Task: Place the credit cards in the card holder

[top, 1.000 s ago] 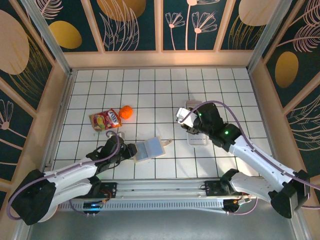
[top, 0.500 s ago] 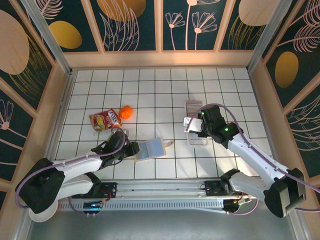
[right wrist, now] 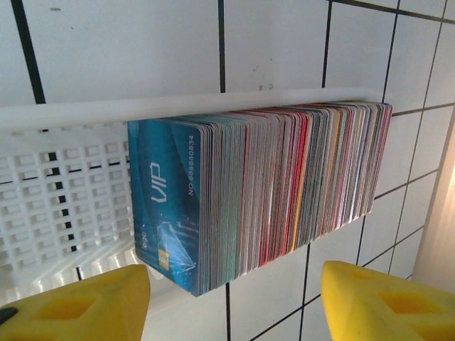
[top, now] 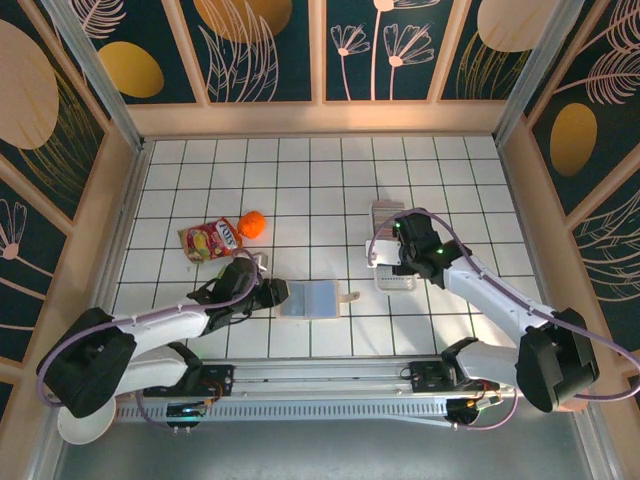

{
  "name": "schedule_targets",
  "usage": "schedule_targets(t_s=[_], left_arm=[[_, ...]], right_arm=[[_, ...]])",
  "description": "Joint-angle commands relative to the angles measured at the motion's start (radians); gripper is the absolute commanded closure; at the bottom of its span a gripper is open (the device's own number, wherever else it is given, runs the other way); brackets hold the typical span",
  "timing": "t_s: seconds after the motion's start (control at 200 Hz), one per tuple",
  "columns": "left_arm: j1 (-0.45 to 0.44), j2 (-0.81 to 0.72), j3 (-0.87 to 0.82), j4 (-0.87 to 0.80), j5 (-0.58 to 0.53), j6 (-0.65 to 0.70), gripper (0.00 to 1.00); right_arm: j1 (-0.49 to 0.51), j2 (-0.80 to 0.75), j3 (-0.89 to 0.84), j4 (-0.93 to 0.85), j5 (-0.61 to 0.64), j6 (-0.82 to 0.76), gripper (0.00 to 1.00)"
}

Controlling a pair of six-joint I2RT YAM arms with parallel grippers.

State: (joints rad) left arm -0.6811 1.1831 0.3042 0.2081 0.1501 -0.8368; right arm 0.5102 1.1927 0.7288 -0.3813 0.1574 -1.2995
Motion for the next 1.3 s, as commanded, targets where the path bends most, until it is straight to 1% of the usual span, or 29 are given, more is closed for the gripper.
schedule_targets(t_s=[0.0,0.105,0.36,0.556,0.711,0.831,0.911,1.016,1.181,1.296], left_arm=[[-0.004,-0.053,0.023,0.004,-0.003,0.027,0.62],[-0.005,-0.092,0.010,-0.026,-0.028,0.027,0.61],[-0.005,-0.164,-0.025,-0.054,-0.032,0.011,0.61],[-0.003,-0.195,-0.035,-0.073,-0.030,0.010,0.61],[-0.003,-0.204,-0.045,-0.078,-0.028,0.006,0.62],[-0.004,-0.206,-0.051,-0.077,-0.027,0.005,0.62],[-0.005,-0.206,-0.056,-0.076,-0.028,0.005,0.63],[-0.005,-0.208,-0.063,-0.075,-0.026,0.002,0.63],[-0.005,-0.220,-0.073,-0.076,-0.025,-0.001,0.64],[-0.004,-0.226,-0.073,-0.081,-0.026,-0.002,0.64]], right_arm=[[-0.008,0.027,-0.020,0.067,0.012,-0.028,0.33],[-0.008,0.053,-0.020,0.102,0.010,-0.029,0.27],[-0.006,0.115,-0.033,0.179,0.018,-0.060,0.16],[-0.006,0.166,-0.037,0.227,0.034,-0.081,0.15],[-0.004,0.197,-0.047,0.302,0.062,-0.102,0.15],[-0.007,0.211,-0.042,0.308,0.061,-0.111,0.16],[-0.006,0.217,-0.039,0.302,0.060,-0.110,0.19],[-0.007,0.214,-0.033,0.282,0.063,-0.112,0.30],[-0.006,0.193,-0.025,0.245,0.062,-0.106,0.40],[-0.007,0.179,-0.025,0.222,0.053,-0.102,0.49]])
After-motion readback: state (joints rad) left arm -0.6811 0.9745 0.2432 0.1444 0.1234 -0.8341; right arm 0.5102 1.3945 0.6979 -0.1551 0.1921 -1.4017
